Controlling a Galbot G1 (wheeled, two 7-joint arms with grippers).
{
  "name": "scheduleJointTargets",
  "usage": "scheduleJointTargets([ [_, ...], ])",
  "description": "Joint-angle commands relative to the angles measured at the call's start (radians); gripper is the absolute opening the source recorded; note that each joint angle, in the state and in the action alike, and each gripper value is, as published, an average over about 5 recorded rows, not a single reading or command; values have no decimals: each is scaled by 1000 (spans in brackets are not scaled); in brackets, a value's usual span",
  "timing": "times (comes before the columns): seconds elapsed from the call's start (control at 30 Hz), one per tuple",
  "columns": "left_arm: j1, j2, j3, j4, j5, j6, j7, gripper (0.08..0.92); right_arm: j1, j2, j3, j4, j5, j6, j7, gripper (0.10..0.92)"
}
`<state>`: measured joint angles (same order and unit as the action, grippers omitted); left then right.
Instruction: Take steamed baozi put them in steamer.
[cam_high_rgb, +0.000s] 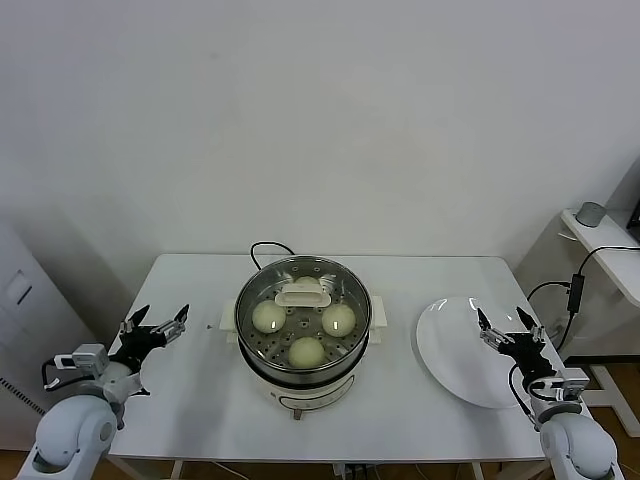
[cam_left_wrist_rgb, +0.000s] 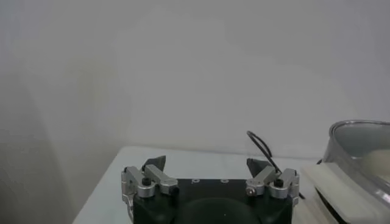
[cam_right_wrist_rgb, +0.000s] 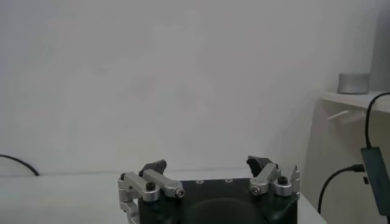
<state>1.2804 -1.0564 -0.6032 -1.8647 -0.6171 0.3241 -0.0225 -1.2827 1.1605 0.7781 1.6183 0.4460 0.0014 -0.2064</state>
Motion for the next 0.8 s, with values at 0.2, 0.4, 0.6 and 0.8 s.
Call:
scheduleJointTargets([
  [0.2,-2,0,-3,2,-9,2,-1,823,0,7,7,3,-23,-13,22,823],
  [0.4,-4,-1,-2,2,-8,3,-1,823,-2,6,6,3,-24,-16,18,823],
  [0.6,-6,-3,-3,3,-7,4,0,823,-1,11,4,2,-23,-14,21,823],
  [0.8,-7,-2,-3,5,-7,4,1,823,0,14,4,2,-22,-11,22,823],
])
